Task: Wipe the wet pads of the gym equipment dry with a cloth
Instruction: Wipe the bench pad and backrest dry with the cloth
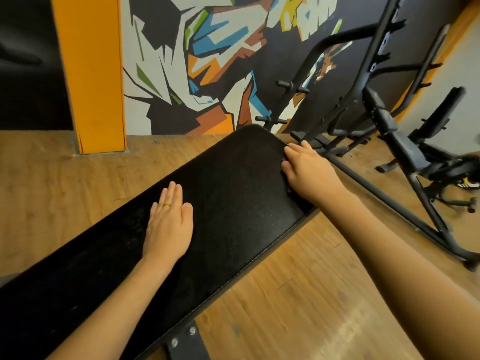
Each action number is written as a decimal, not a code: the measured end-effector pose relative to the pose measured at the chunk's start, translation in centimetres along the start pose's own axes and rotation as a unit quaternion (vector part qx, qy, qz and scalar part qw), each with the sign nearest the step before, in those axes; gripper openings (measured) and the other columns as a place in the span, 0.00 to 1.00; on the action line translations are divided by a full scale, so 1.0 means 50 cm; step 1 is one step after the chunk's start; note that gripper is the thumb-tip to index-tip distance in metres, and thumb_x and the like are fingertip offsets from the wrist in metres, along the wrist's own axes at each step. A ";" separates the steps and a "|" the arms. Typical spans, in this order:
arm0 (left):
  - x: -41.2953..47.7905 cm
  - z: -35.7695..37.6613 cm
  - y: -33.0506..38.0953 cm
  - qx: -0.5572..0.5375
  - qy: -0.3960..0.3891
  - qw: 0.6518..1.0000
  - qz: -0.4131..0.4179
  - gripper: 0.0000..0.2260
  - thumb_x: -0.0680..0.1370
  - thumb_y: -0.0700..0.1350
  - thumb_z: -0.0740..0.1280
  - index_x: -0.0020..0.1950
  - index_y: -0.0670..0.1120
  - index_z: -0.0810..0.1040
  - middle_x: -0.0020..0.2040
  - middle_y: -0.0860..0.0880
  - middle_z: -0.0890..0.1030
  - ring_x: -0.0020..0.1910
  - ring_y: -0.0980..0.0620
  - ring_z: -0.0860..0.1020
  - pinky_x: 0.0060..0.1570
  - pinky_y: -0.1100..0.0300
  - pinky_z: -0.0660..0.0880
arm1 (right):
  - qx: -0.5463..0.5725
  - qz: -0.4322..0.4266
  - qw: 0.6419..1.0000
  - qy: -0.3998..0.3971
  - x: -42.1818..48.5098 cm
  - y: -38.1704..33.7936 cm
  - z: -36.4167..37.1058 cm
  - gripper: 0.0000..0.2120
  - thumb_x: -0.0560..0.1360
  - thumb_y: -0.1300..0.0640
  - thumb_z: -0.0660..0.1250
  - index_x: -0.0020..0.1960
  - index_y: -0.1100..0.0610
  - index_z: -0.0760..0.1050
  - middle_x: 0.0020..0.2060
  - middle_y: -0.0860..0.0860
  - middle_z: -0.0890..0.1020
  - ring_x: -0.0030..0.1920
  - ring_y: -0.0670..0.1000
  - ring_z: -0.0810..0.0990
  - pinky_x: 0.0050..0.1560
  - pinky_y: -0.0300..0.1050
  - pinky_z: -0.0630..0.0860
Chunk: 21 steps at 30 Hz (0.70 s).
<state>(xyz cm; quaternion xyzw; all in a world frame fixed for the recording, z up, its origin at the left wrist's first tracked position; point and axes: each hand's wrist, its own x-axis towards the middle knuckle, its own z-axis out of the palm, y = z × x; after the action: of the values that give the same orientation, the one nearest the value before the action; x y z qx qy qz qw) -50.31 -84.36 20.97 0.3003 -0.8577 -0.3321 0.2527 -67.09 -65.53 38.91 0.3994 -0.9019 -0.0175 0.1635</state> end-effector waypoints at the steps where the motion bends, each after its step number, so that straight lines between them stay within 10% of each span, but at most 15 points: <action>1: 0.000 -0.003 0.002 -0.003 -0.003 1.000 -0.001 0.25 0.87 0.51 0.47 0.83 0.47 0.49 0.83 0.51 0.49 0.81 0.56 0.46 0.80 0.54 0.44 | -0.002 -0.004 1.000 -0.010 0.031 -0.009 0.001 0.14 0.84 0.50 0.56 0.60 0.58 0.74 0.58 0.54 0.77 0.61 0.54 0.70 0.56 0.51 0.72; 15: -0.039 -0.079 -0.010 -0.090 -0.009 0.996 0.012 0.23 0.87 0.48 0.51 0.82 0.47 0.56 0.82 0.53 0.55 0.81 0.59 0.47 0.79 0.54 0.42 | -0.014 -0.050 0.998 -0.038 -0.032 -0.081 0.009 0.29 0.81 0.44 0.62 0.78 0.55 0.63 0.75 0.53 0.68 0.76 0.57 0.64 0.67 0.59 0.72; 21: -0.150 -0.163 -0.184 -0.035 0.065 0.991 -0.115 0.24 0.86 0.50 0.52 0.82 0.45 0.57 0.82 0.50 0.57 0.81 0.55 0.50 0.80 0.44 0.45 | -0.023 -0.078 0.996 -0.045 -0.051 -0.110 0.018 0.29 0.81 0.45 0.63 0.78 0.56 0.64 0.76 0.54 0.68 0.77 0.59 0.62 0.70 0.61 0.68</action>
<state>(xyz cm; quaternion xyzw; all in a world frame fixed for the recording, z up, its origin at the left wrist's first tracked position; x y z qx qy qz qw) -36.76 -88.15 17.92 0.4088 -0.7874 -0.3684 0.2780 -61.83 -67.50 36.45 0.4633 -0.8739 -0.0684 0.1302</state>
